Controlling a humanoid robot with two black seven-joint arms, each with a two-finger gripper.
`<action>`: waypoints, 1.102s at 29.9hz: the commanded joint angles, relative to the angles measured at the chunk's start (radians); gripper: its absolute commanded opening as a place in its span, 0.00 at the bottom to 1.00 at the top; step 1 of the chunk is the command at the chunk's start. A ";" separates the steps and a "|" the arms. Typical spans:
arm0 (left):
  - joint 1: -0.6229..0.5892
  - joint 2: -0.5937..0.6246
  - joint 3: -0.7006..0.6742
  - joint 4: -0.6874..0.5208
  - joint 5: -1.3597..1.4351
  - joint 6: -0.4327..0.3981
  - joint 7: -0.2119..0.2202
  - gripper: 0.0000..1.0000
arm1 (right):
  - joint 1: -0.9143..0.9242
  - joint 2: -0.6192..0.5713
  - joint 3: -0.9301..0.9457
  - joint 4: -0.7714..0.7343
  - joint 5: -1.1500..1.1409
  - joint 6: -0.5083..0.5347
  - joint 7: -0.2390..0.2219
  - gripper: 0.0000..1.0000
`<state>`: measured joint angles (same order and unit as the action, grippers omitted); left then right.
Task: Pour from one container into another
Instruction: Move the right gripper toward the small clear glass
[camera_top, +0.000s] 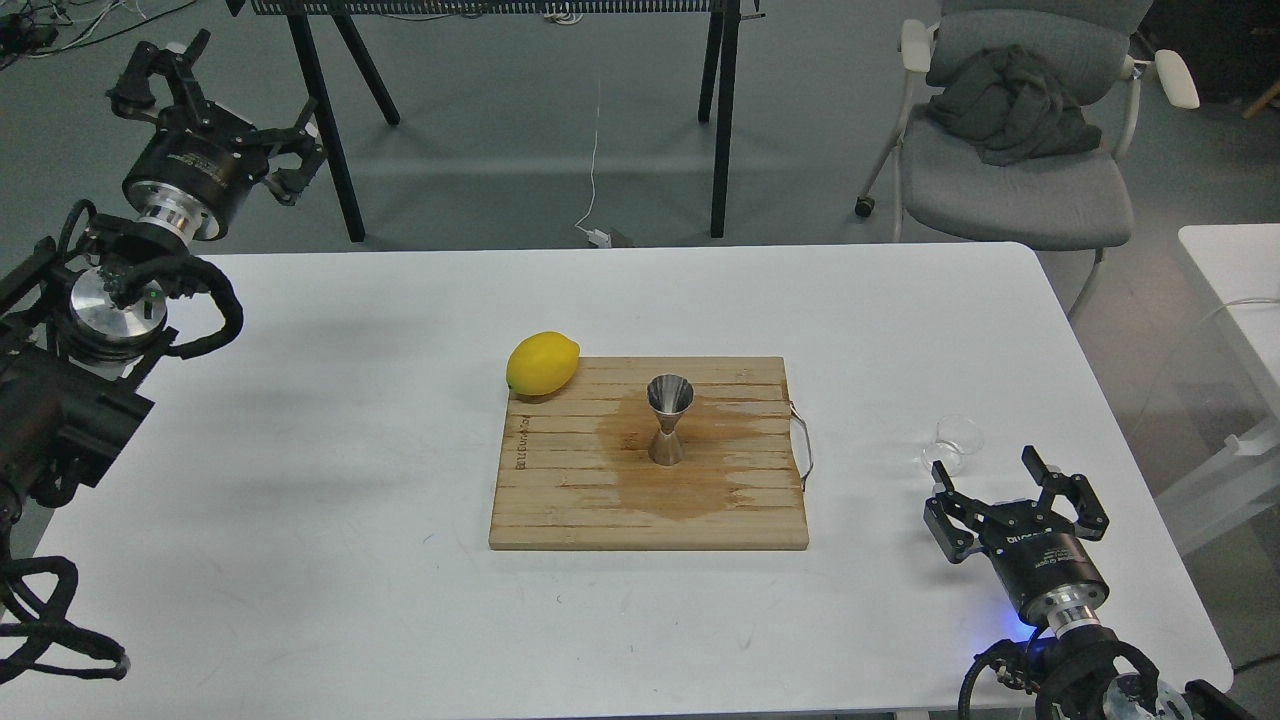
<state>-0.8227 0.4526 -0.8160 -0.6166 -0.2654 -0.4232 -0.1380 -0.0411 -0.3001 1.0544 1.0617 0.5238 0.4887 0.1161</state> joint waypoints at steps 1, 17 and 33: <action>0.002 -0.002 0.001 0.000 0.000 0.001 -0.002 1.00 | 0.001 0.001 0.010 0.001 0.016 0.000 -0.001 0.98; 0.019 -0.003 0.005 0.001 0.003 0.001 -0.022 1.00 | 0.053 0.010 0.050 -0.009 0.030 -0.180 0.001 0.97; 0.022 -0.003 0.001 0.005 0.003 0.001 -0.028 1.00 | 0.124 0.053 0.030 -0.065 0.024 -0.315 -0.021 0.98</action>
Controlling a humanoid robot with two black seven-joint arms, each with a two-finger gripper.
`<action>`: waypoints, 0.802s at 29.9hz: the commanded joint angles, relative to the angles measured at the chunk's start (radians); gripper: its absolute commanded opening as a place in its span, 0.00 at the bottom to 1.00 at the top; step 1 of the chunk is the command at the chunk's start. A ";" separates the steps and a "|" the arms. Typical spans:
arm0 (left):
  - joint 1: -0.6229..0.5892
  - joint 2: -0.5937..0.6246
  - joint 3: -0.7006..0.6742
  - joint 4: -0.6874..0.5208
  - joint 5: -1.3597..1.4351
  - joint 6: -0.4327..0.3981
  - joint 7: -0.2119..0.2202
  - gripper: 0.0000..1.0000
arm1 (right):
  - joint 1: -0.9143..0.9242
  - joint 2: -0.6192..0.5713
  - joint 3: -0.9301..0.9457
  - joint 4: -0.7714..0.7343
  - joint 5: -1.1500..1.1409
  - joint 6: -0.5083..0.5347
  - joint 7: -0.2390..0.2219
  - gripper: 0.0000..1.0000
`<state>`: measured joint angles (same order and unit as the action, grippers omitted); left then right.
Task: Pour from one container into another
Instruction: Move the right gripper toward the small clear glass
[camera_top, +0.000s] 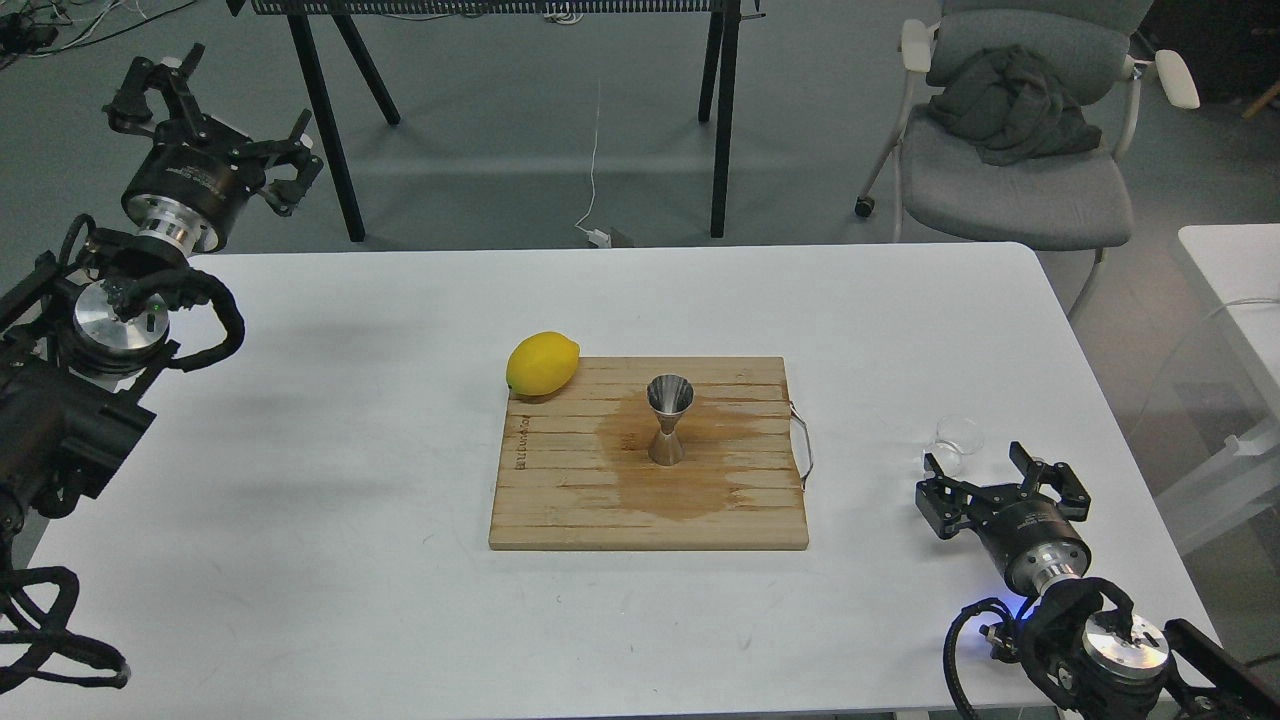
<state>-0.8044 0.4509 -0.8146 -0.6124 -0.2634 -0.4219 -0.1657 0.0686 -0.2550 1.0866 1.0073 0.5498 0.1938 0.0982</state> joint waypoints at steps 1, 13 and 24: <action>0.004 -0.001 0.000 0.000 0.000 0.000 0.000 1.00 | 0.020 0.008 -0.002 -0.012 -0.002 -0.025 -0.003 0.98; 0.002 0.000 -0.002 0.000 0.001 0.000 0.000 1.00 | 0.049 0.017 0.004 -0.042 -0.004 -0.030 -0.002 0.93; 0.001 0.002 -0.005 0.022 0.000 0.000 0.000 1.00 | 0.082 0.019 0.001 -0.072 -0.004 -0.062 -0.018 0.83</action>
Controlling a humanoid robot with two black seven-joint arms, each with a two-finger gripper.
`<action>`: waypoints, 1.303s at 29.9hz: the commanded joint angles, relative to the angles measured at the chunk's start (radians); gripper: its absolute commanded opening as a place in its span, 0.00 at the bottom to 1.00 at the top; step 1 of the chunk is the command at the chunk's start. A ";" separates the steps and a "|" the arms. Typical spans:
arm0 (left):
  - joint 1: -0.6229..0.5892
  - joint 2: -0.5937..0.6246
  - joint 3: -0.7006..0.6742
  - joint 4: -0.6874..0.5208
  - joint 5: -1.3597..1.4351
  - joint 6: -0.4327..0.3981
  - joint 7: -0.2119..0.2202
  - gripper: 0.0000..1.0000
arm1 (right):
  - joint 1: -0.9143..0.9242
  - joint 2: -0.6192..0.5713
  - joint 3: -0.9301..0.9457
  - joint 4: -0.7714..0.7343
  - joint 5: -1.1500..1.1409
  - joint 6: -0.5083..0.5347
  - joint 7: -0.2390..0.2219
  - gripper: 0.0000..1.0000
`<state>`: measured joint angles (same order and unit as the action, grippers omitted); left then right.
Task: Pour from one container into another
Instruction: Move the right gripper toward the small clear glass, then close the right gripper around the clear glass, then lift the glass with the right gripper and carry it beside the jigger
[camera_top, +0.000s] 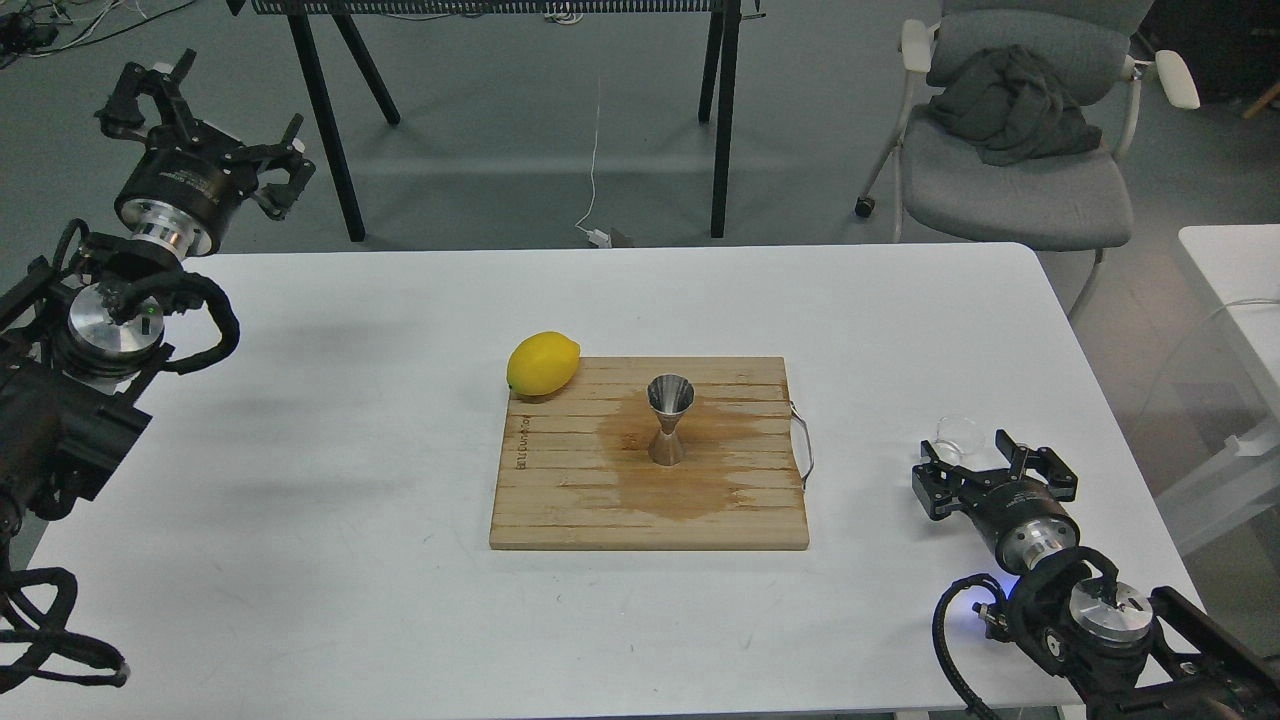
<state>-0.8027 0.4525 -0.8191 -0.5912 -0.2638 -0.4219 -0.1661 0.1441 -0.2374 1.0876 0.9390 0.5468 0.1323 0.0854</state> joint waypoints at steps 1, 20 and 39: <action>-0.001 0.000 0.000 0.001 0.000 0.000 -0.001 1.00 | 0.009 0.003 0.000 -0.011 -0.001 0.000 -0.006 0.82; -0.001 0.003 0.001 0.001 0.000 0.000 -0.012 1.00 | 0.020 0.033 -0.008 -0.011 -0.011 0.012 -0.021 0.38; -0.007 0.005 0.005 0.001 0.001 0.000 -0.013 1.00 | 0.247 -0.089 -0.075 0.319 -0.133 -0.287 -0.035 0.36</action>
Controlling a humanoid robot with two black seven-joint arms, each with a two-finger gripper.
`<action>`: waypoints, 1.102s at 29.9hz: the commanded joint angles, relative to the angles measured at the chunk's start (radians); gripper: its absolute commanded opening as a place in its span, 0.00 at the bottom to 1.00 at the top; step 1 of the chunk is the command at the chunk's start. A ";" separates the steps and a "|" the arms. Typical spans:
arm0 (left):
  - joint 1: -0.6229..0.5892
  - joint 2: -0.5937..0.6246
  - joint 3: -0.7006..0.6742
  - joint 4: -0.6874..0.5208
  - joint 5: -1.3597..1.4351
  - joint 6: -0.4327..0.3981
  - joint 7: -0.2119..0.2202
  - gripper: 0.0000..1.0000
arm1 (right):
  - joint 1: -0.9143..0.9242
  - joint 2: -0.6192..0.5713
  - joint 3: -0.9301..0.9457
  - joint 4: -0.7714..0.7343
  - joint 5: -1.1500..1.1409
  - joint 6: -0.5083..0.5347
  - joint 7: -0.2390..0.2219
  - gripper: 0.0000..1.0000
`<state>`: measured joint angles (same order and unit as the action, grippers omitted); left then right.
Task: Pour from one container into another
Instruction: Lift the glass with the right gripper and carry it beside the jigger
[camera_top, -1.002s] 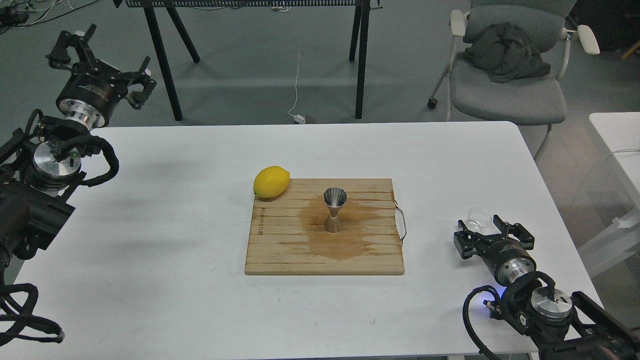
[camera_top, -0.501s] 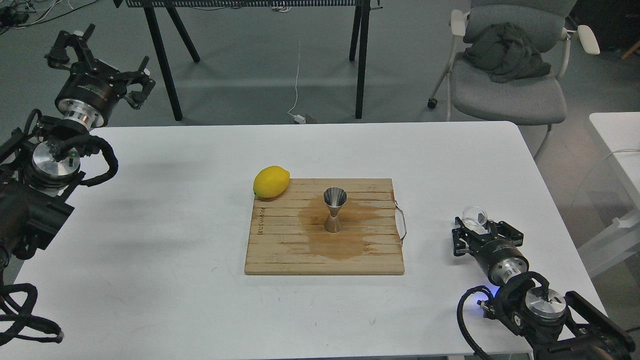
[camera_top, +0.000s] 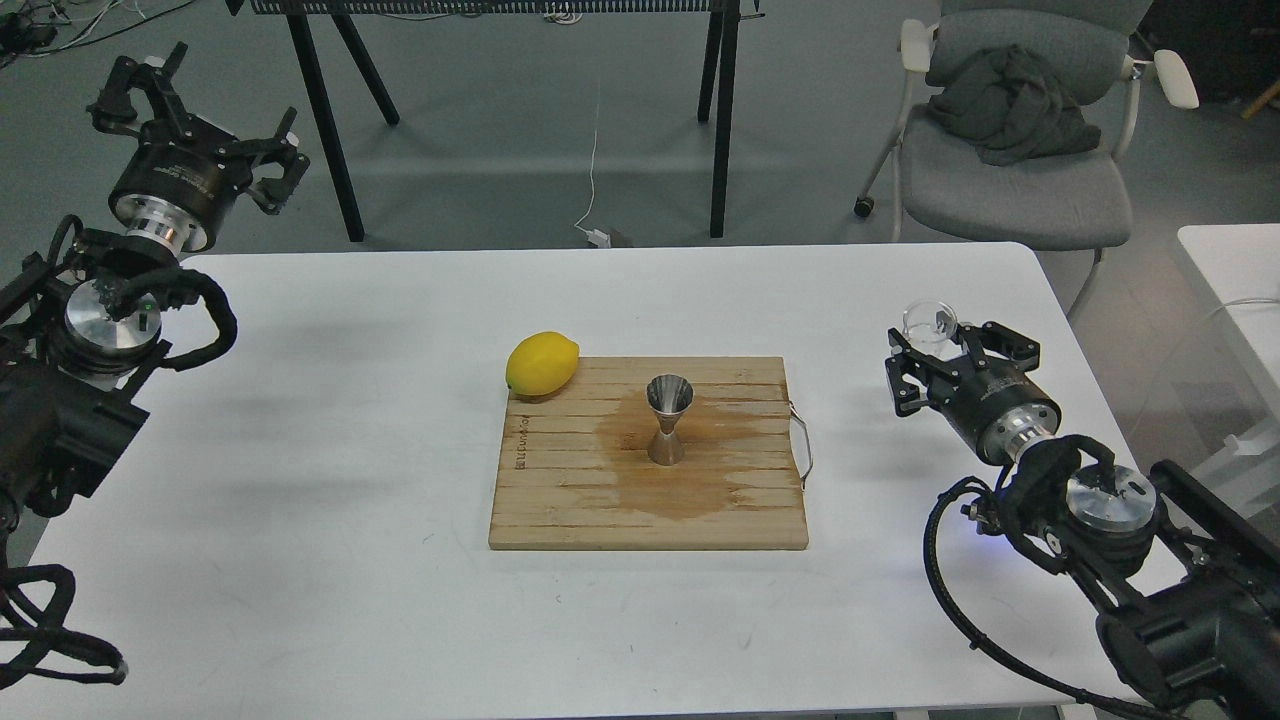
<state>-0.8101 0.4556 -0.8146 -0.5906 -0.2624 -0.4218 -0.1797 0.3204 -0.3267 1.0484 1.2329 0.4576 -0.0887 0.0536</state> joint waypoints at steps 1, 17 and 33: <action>0.000 0.002 0.000 0.000 0.000 0.000 0.000 1.00 | 0.088 0.002 -0.051 0.028 -0.051 -0.078 -0.003 0.36; 0.003 -0.006 0.000 0.000 0.000 0.001 -0.001 1.00 | 0.192 0.091 -0.208 0.144 -0.109 -0.239 -0.001 0.34; 0.006 -0.008 -0.003 0.000 0.000 0.001 -0.003 1.00 | 0.224 0.103 -0.335 0.157 -0.335 -0.289 -0.001 0.34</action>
<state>-0.8050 0.4473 -0.8157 -0.5906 -0.2623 -0.4203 -0.1821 0.5427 -0.2352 0.7329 1.3929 0.1714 -0.3775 0.0520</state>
